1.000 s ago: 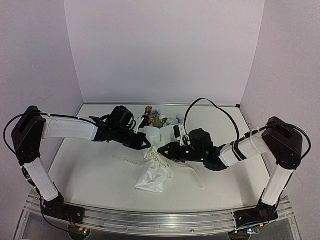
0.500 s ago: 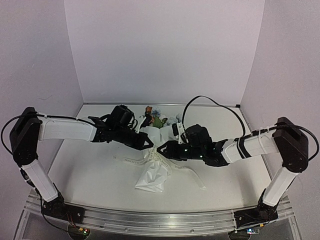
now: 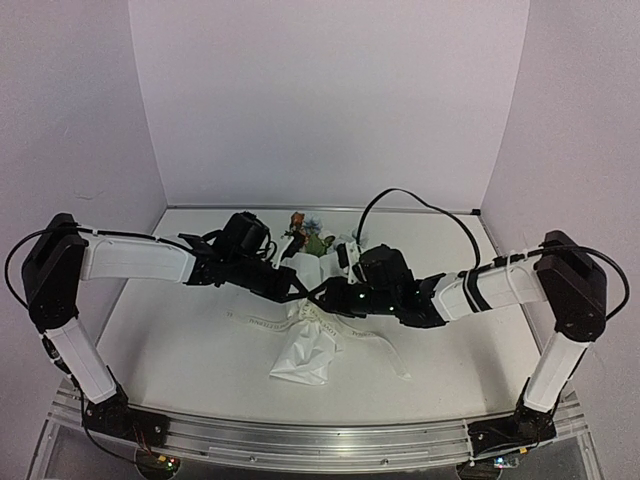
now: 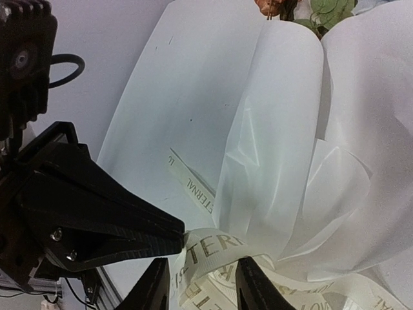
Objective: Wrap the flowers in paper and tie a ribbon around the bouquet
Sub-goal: Cross the half-tied ribbon over the folded bouquet.
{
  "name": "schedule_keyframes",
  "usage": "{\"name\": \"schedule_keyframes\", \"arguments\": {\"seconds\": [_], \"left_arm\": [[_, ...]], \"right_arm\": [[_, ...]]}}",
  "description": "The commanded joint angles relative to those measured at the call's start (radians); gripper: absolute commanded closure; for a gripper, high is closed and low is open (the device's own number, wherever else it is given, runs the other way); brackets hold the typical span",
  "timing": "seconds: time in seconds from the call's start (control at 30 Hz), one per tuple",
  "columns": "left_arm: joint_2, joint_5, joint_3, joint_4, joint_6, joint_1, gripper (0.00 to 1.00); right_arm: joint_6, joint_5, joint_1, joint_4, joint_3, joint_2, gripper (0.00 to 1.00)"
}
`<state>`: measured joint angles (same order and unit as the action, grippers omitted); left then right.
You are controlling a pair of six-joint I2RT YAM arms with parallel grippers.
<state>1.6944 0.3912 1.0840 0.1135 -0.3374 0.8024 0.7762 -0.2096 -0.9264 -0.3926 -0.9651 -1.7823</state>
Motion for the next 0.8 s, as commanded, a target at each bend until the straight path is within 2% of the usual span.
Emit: {"name": "schedule_keyframes", "arguments": {"seconds": [0.0, 0.2, 0.77], "left_arm": [[0.014, 0.021, 0.027, -0.02, 0.022, 0.005, 1.0], [0.004, 0.003, 0.008, -0.023, 0.021, 0.006, 1.0], [-0.021, -0.093, -0.026, -0.027, -0.013, -0.023, 1.0]], "right_arm": [[0.007, 0.029, -0.006, 0.009, -0.046, -0.025, 0.75], [0.002, 0.054, -0.006, 0.023, -0.035, -0.02, 1.0], [-0.033, 0.123, -0.007, 0.074, 0.071, 0.065, 1.0]]}}
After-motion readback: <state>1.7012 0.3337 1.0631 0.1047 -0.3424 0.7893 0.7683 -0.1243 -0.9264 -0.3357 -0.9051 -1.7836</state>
